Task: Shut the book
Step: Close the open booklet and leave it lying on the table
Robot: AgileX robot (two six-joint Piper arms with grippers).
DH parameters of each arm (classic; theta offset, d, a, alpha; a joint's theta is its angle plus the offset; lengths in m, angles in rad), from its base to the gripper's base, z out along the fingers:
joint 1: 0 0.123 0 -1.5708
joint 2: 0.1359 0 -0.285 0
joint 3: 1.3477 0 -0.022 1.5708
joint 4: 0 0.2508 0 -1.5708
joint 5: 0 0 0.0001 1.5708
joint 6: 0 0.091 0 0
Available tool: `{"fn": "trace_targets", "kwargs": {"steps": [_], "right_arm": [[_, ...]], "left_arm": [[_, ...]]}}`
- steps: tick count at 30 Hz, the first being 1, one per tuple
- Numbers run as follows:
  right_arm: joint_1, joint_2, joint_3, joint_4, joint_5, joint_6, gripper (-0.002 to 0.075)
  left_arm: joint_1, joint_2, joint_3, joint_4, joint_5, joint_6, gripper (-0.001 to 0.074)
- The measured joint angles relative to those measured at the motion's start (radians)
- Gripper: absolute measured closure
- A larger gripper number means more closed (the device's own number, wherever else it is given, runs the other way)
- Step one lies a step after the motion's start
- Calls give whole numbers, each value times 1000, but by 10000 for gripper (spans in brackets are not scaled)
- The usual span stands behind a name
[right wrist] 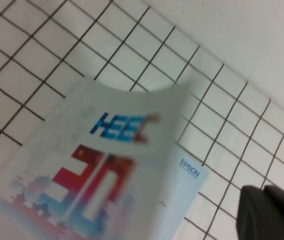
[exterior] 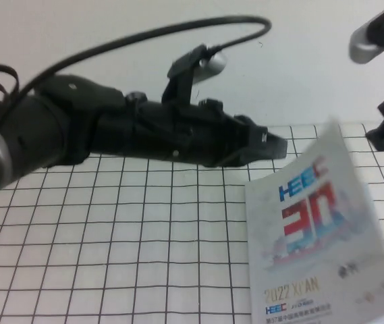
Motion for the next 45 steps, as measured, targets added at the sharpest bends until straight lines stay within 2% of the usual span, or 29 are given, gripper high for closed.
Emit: {"fn": "trace_targets", "kwargs": {"steps": [7,13,21,26,32,36,39,45], "right_arm": [[0,-195,0,34,35,-97,729],[0,-388,0,128,115,-198,729],[0,-745,119,224,130,-266,729],[0,-965,342,260,54,-268,729],[0,-1122,614,264,-116,-268,729],[0,-1144,741,270,-211,-268,729],[0,-1144,821,270,-230,-268,729],[0,-1144,967,270,-239,-268,729]], "left_arm": [[-4,-183,-130,255,23,-128,738],[-4,-394,-135,493,98,-236,738],[-4,-672,-106,645,242,-358,738],[-4,-852,54,698,210,-434,738],[-4,-1045,397,738,15,-428,738],[-4,-1122,612,740,-173,-423,738],[-4,-1135,710,740,-301,-420,738],[-4,-1140,831,738,-349,-420,738]]}}
